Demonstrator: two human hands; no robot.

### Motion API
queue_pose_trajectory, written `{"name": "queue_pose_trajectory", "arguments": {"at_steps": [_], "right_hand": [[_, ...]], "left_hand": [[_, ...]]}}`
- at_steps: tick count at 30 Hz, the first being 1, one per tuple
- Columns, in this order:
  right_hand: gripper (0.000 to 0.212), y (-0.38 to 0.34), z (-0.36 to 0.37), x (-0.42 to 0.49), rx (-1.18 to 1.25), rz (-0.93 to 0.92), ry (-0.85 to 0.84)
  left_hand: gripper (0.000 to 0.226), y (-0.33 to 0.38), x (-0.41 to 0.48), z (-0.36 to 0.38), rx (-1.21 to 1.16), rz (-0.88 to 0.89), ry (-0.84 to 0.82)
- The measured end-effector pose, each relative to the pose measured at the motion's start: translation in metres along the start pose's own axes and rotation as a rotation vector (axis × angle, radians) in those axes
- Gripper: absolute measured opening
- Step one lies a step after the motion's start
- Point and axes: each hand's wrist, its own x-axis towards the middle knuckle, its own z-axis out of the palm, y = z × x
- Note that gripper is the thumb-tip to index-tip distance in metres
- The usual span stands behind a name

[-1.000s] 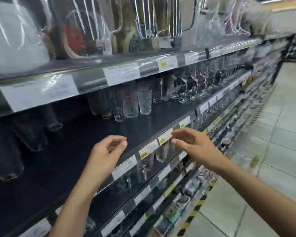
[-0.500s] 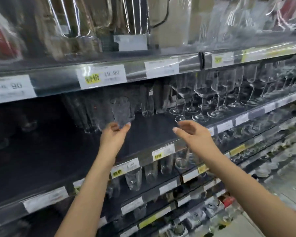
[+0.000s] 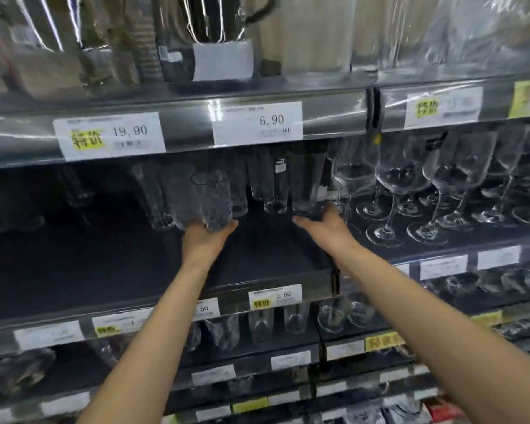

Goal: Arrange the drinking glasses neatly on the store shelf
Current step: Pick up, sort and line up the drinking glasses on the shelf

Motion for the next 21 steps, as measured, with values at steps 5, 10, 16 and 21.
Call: {"name": "queue_pose_trajectory", "arguments": {"at_steps": [5,10,16,21], "right_hand": [[0.069,0.004,0.016,0.044,0.137,0.025,0.018],[0.097,0.008,0.025,0.077,0.153,0.058,0.105],[0.061,0.01,0.027,0.096,0.17,-0.013,0.165],[0.044,0.008,0.025,0.095,0.109,-0.119,0.162]], "left_hand": [[0.085,-0.005,0.021,0.017,-0.019,-0.025,0.085],[0.073,-0.002,0.032,0.027,0.053,0.011,0.149],[0.065,0.008,0.036,0.033,0.066,0.001,0.244],[0.064,0.009,0.039,0.032,0.113,0.009,0.296]]}}
